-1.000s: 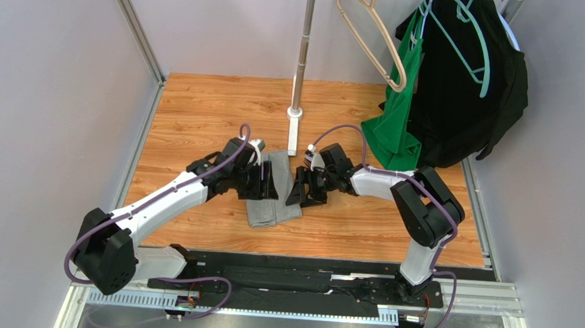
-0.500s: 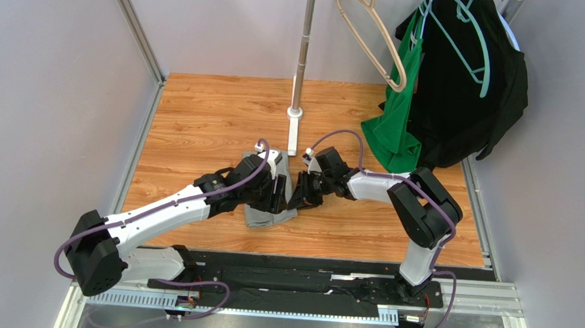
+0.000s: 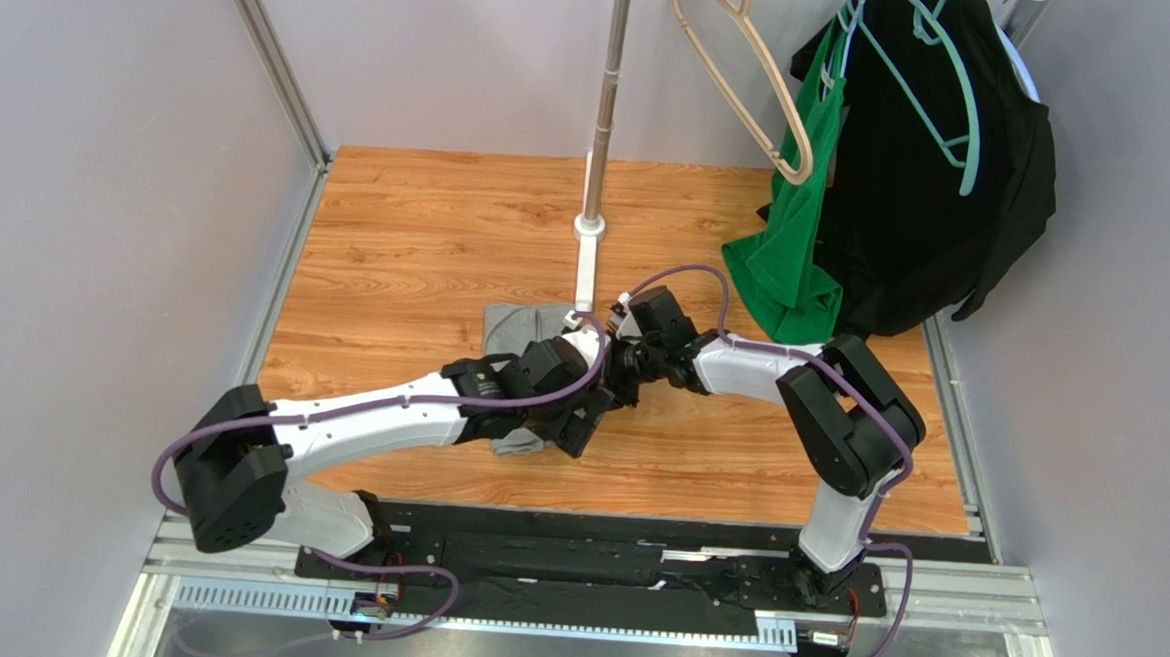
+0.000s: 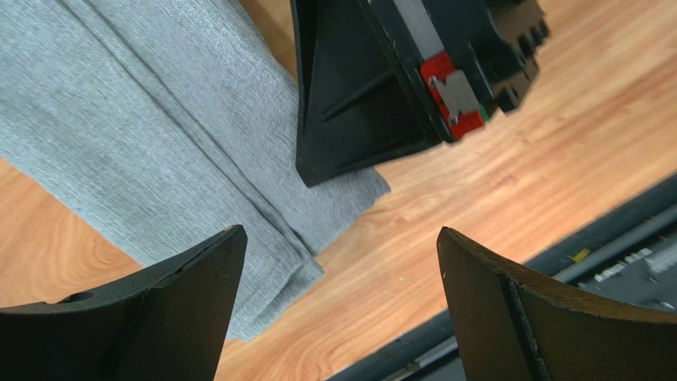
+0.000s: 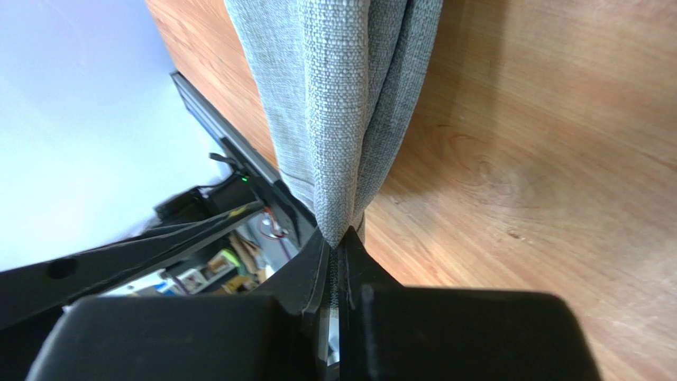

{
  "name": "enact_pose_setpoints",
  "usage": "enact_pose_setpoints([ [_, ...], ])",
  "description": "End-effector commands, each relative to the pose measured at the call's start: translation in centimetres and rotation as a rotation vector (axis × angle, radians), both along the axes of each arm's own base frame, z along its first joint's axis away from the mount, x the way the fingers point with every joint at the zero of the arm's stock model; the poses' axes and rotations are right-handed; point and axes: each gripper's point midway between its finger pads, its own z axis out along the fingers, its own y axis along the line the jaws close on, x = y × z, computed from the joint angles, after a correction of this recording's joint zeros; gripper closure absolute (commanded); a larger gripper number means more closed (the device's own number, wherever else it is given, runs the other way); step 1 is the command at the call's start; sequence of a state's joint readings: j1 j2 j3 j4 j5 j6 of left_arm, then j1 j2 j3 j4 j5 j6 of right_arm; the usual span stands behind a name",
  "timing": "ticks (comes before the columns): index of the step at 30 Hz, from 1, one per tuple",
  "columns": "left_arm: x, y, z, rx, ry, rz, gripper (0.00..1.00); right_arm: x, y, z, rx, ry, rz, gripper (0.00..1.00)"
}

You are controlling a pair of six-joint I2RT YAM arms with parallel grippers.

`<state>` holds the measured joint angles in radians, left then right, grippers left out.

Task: Fold the napkin into a case and place the utensils inside
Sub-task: Pick up the 2/3-rectangle-folded napkin at the center of the board.

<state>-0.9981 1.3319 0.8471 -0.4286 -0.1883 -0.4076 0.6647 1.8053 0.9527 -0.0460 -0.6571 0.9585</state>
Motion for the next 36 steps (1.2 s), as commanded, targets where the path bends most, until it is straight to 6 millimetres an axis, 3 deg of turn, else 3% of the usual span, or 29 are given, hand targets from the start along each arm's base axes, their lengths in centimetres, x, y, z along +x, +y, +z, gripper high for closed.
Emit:
enact_pose_setpoints([
  [1, 1.9, -0.2, 0.6, 0.107, -0.106, 0.014, 0.01, 0.6, 1.1, 3.1, 0.089, 0.024, -0.063, 0.96],
  [6, 2.4, -0.2, -0.8, 0.176, -0.113, 0.045, 0.09, 0.6, 1.1, 3.3, 0.089, 0.051, -0.090, 0.95],
  [9, 2.8, 0.3, -1.4, 0.216, -0.118, 0.091, 0.19, 0.6, 1.1, 3.5, 0.102, 0.052, -0.109, 0.93],
  [12, 3.3, 0.7, -1.7, 0.237, -0.134, 0.119, 0.30, 0.6, 0.9, 3.5, 0.103, 0.057, -0.119, 0.93],
  [15, 3.3, 0.5, -1.7, 0.221, -0.143, 0.119, 0.52, 0.7, 1.1, 3.5, 0.114, 0.050, -0.118, 0.90],
  [16, 3.3, 0.6, -1.6, 0.214, -0.144, 0.128, 0.69, 0.8, 1.0, 3.5, 0.113, 0.036, -0.110, 0.85],
  [18, 3.1, 0.6, -1.4, 0.187, -0.145, 0.127, 0.72, 1.6, 1.0, 3.9, 0.112, -0.001, -0.105, 0.71],
  [19, 2.9, 0.6, -1.5, 0.175, -0.141, 0.123, 0.72, 1.8, 0.8, 3.6, 0.095, -0.045, -0.074, 0.53],
  [21, 2.5, 0.9, -1.4, 0.138, -0.140, 0.133, 0.72, 3.1, 0.4, 3.1, 0.062, -0.094, -0.061, 0.40],
  [22, 2.3, 1.1, -1.5, 0.132, -0.140, 0.135, 0.73, 3.7, 0.3, 3.3, 0.036, -0.123, -0.023, 0.28],
  [25, 1.8, 2.0, -1.4, 0.107, -0.146, 0.149, 0.77, 5.7, -0.8, 2.2, -0.009, -0.145, -0.016, 0.21],
  [26, 1.6, 2.4, -1.3, 0.096, -0.148, 0.162, 0.92, 6.0, -1.0, 1.9, -0.017, -0.143, -0.015, 0.19],
  [27, 1.6, 2.8, -1.2, 0.097, -0.156, 0.177, 1.00, 6.2, -1.0, 1.2, -0.019, -0.134, -0.009, 0.18],
  [36, 1.2, 3.6, 0.3, 0.017, -0.182, 0.205, 1.00, 8.9, 1.0, -0.8, -0.007, -0.138, 0.032, 0.17],
])
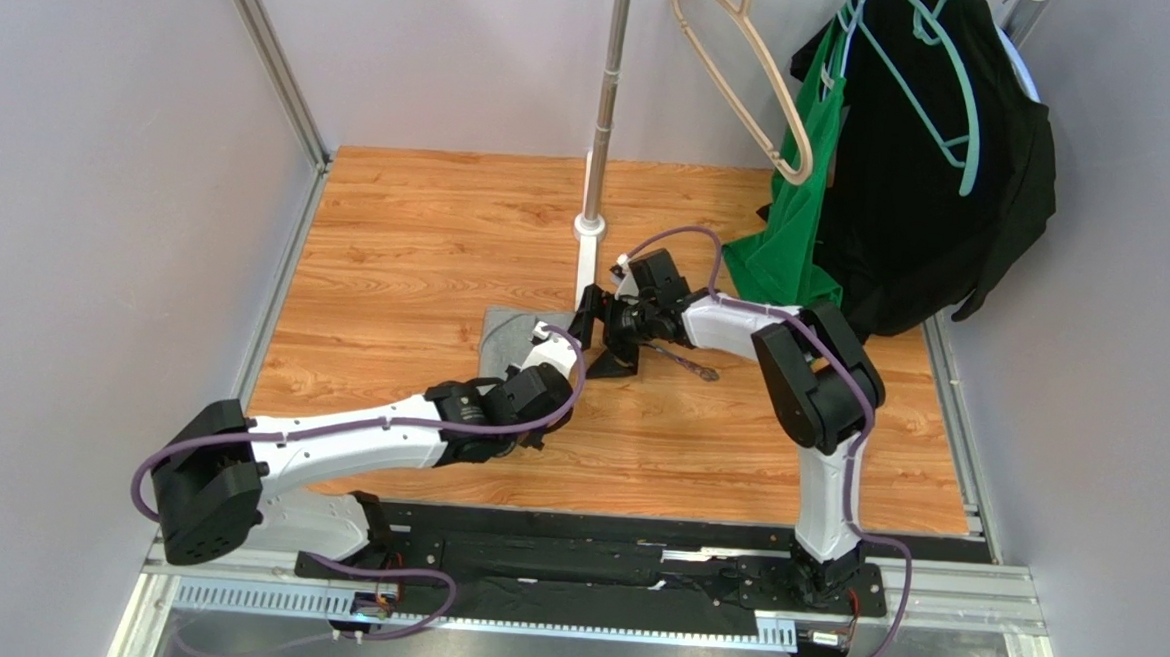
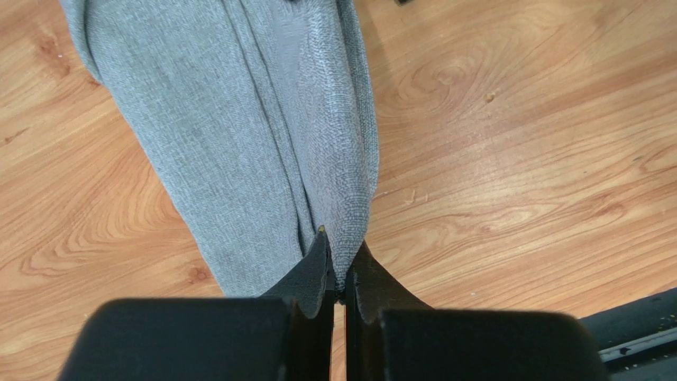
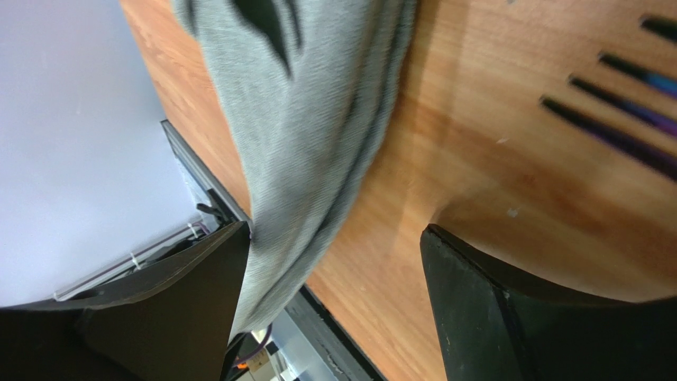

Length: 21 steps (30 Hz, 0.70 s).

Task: Fold the napkin into a case and place the utensils inside
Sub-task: Pick up the 2/3-rectangle-folded napkin at the center of the board.

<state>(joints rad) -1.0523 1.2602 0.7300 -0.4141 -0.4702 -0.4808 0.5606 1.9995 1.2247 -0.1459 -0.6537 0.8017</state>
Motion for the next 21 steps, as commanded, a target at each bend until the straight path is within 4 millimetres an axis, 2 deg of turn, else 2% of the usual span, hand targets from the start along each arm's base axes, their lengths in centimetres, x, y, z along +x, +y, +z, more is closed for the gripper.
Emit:
enact_pose_setpoints([
  [1, 0.2, -0.5, 1.4, -0.095, -0.035, 0.026, 1.00, 0.9, 1.2, -0.1, 0.018, -0.031, 0.044, 0.18],
  [5, -0.3, -0.5, 1.2, -0.129, -0.022, 0.023, 1.00, 2.5, 2.1, -1.3, 0.020, -0.026, 0.028, 0.18],
  [6, -0.4, -0.6, 1.1, -0.134, -0.020, 0.024, 1.00, 2.9, 2.7, -1.0, 0.039, -0.036, 0.030, 0.19],
  [11, -0.7, -0.6, 0.7, -0.156, -0.007, 0.031, 1.00, 3.2, 3.3, -2.0, 0.041, -0.014, 0.025, 0.25],
  [15, -0.8, -0.5, 0.4, -0.173, -0.005, 0.042, 1.00, 3.4, 3.3, -2.1, 0.019, -0.028, 0.027, 0.37],
  [17, -1.0, -0.4, 0.3, -0.183, -0.001, 0.049, 1.00, 4.1, 3.4, -1.5, 0.007, -0.069, 0.040, 0.43],
  [21, -1.4, -0.1, 0.0, -0.215, 0.012, 0.061, 1.00, 4.6, 3.5, -0.8, -0.011, -0.092, 0.047, 0.62],
])
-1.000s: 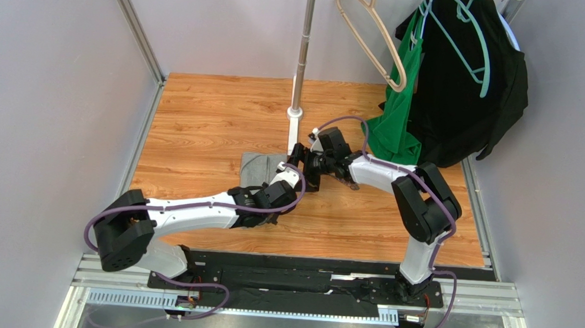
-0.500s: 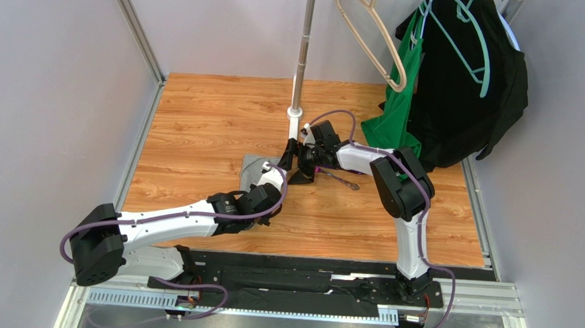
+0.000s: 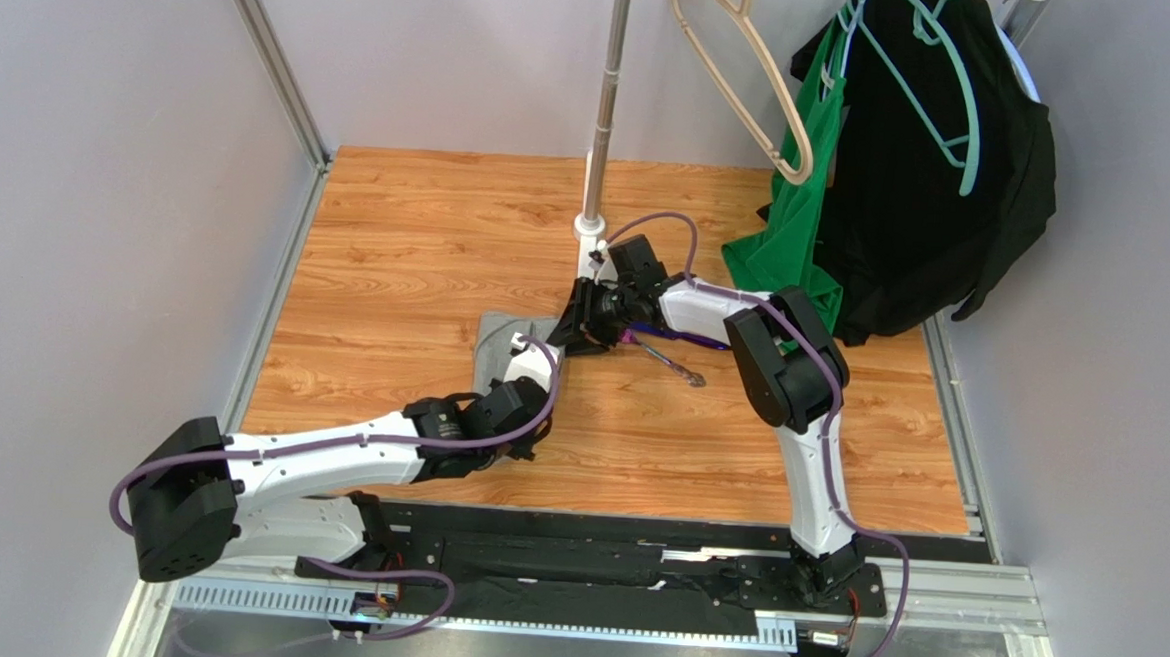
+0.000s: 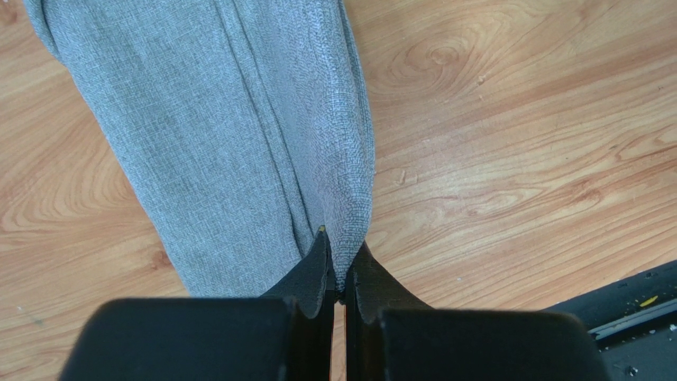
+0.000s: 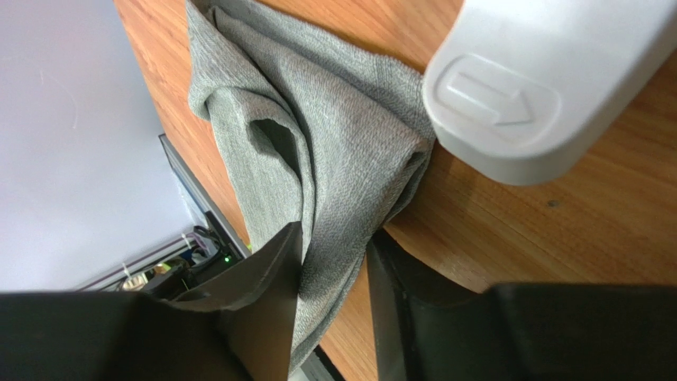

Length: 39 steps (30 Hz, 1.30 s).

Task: Fold the napkin into a case and place the utensils inside
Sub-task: Pick up the 2/3-rectangle-folded napkin at the center of the board.

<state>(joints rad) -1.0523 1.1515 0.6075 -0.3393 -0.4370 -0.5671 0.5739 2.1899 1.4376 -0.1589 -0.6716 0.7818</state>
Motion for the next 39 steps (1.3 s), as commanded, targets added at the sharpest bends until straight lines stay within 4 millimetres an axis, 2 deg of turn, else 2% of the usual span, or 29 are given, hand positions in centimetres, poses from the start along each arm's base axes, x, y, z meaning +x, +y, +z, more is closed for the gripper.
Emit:
enact_pose_setpoints([
  [1, -0.3, -0.6, 0.7, -0.098, -0.003, 0.020, 1.00, 1.3, 0.6, 1.3, -0.021, -0.084, 0.012, 0.66],
  [6, -0.6, -1.2, 0.5, -0.128, 0.017, 0.011, 1.00, 2.1, -0.1, 1.8, -0.083, -0.144, 0.005, 0.98],
  [7, -0.5, -1.6, 0.6, -0.142, 0.017, 0.006, 1.00, 2.3, -0.3, 1.9, -0.098, -0.155, 0.007, 1.00],
  [14, -1.1, -4.9, -0.3, -0.217, 0.106, -0.039, 1.00, 3.2, -2.0, 2.3, -0.214, -0.232, 0.032, 1.00],
  [19, -2.0, -7.4, -1.9, -0.228, 0.204, -0.100, 1.00, 3.1, -2.0, 2.4, -0.220, -0.234, 0.040, 1.00],
  [31, -2.0, -5.8, -1.6, -0.258, 0.170, -0.049, 1.00, 3.7, -2.8, 4.0, -0.280, -0.266, 0.028, 1.00],
  [39, -2.3, -7.2, -0.9, -0.310, 0.181, -0.089, 1.00, 4.0, -3.7, 4.3, -0.357, -0.290, 0.008, 1.00],
])
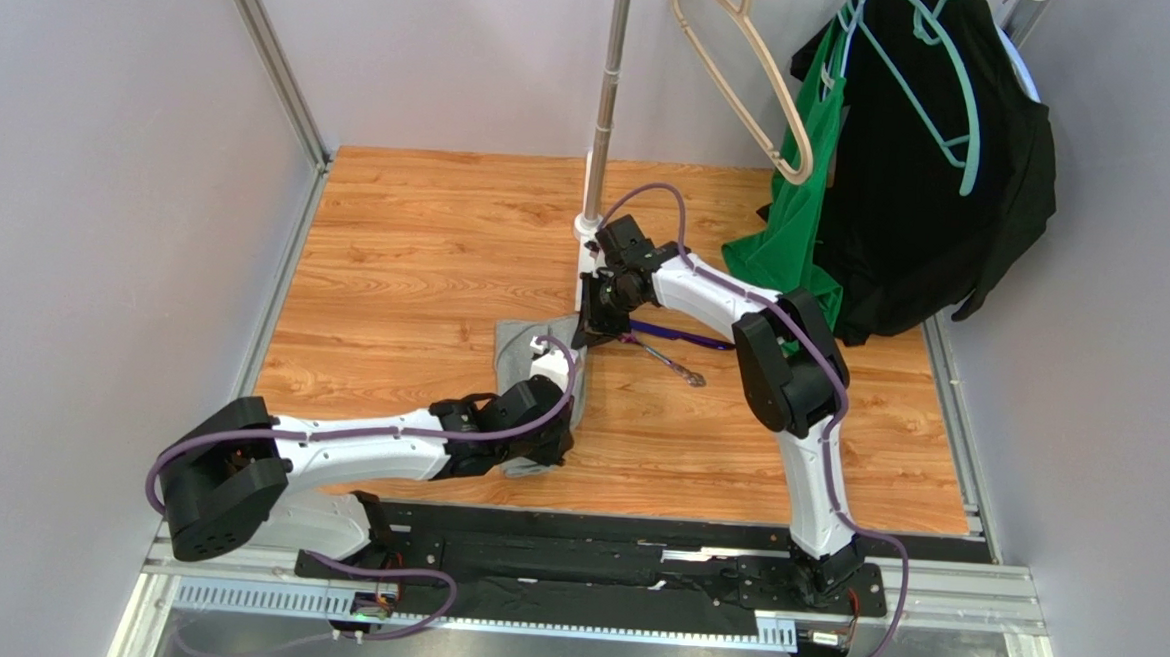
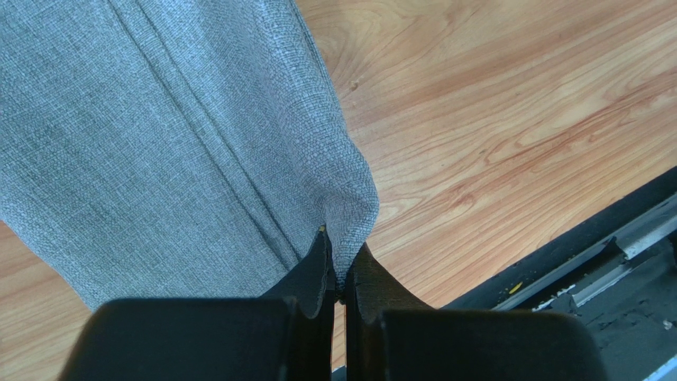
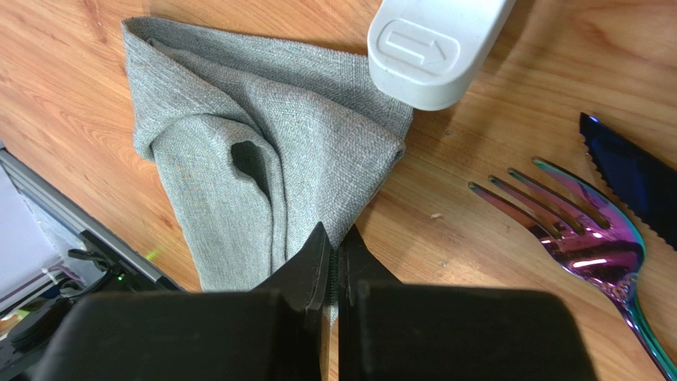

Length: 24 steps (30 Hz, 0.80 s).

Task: Fold the napkin into a case and place the utensils inside
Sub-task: Pick up the 2/3-rectangle-folded napkin at the center of the board.

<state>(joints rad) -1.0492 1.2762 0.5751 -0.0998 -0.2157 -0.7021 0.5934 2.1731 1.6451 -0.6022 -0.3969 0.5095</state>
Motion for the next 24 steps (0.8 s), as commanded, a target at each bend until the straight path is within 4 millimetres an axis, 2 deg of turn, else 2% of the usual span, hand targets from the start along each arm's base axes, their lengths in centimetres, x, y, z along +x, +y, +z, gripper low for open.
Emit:
enact_pose_setpoints([
  [1, -0.8, -1.4, 0.6, -0.080, 0.031, -0.031, 1.00, 3.3, 0.1, 4.4, -0.013, -0.174, -0.025, 1.00],
  [6, -1.2, -1.3, -0.3, -0.076, 0.057, -0.035, 1.00, 3.8, -0.1, 4.6, -0.041, -0.190, -0.026, 1.00],
  [10, -1.2, -1.6, -0.1, -0.041, 0.073, -0.052, 0.97, 3.5, 0.2, 4.0, -0.031, -0.174, -0.006, 1.00],
  [13, -1.3, -2.0, 0.0, -0.044, 0.081, -0.071, 0.82, 3.3, 0.3, 3.8, -0.031, -0.171, -0.005, 1.00],
  [14, -1.5, -2.2, -0.1, -0.046, 0.089, -0.085, 0.70, 3.3, 0.3, 3.8, -0.033, -0.171, -0.005, 1.00],
  [16, -1.7, -2.2, -0.1, -0.043, 0.090, -0.100, 0.59, 3.4, 0.2, 3.9, -0.034, -0.176, -0.005, 1.00],
  [17, -1.8, -2.2, 0.1, -0.048, 0.091, -0.110, 0.44, 3.4, 0.2, 3.9, -0.035, -0.177, -0.005, 1.00],
  [19, -1.8, -2.5, 1.5, -0.075, 0.070, -0.136, 0.25, 3.4, 0.2, 4.0, -0.036, -0.176, -0.008, 1.00],
  [20, -1.7, -2.5, 2.2, -0.081, 0.058, -0.139, 0.25, 3.3, 0.2, 3.9, -0.036, -0.174, -0.009, 1.00],
  [22, -0.9, -2.4, 4.9, -0.126, 0.016, -0.141, 0.26, 3.4, 0.2, 3.8, -0.035, -0.173, -0.008, 1.00],
  [23, -0.6, -2.3, 5.9, -0.145, 0.004, -0.142, 0.28, 3.4, 0.3, 3.8, -0.032, -0.170, -0.004, 1.00],
  [24, -0.3, -1.9, 8.0, -0.177, -0.024, -0.137, 0.32, 3.4, 0.3, 3.8, -0.032, -0.169, -0.007, 1.00],
])
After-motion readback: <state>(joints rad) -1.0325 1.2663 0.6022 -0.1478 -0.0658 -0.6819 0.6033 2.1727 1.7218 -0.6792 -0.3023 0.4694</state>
